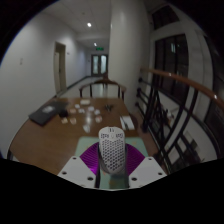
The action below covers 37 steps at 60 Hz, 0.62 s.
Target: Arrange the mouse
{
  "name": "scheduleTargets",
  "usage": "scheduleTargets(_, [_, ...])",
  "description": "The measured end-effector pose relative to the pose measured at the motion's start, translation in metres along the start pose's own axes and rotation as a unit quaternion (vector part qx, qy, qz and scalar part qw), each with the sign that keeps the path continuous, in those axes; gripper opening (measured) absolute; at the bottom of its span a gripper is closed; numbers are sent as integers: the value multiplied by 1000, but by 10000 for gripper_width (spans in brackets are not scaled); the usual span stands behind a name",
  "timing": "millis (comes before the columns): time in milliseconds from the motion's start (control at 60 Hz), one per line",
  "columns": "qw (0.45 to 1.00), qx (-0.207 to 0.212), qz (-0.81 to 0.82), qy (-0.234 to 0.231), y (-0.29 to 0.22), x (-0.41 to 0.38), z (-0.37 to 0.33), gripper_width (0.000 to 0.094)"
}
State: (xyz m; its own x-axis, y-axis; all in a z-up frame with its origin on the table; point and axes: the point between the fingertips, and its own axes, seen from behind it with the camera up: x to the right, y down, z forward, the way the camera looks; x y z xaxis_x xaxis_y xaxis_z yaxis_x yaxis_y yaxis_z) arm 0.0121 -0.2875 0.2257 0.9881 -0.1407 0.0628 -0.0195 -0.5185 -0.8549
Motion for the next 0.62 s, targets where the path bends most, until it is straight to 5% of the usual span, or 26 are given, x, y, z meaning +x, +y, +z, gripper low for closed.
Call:
scheduleTargets(100, [997,-76,13,-2,69,-6,11,321])
scheduleTargets(250, [996,-87,16,6,91,-14,14,336])
scheduleTargets(383, [995,-104,-1,-8,92,-15,12,543])
scheduleTargets(483, [993,-107,-31,-40,92,-6,6,869])
scheduleTargets(617, [995,-84,-20,-44,88,30,-34,843])
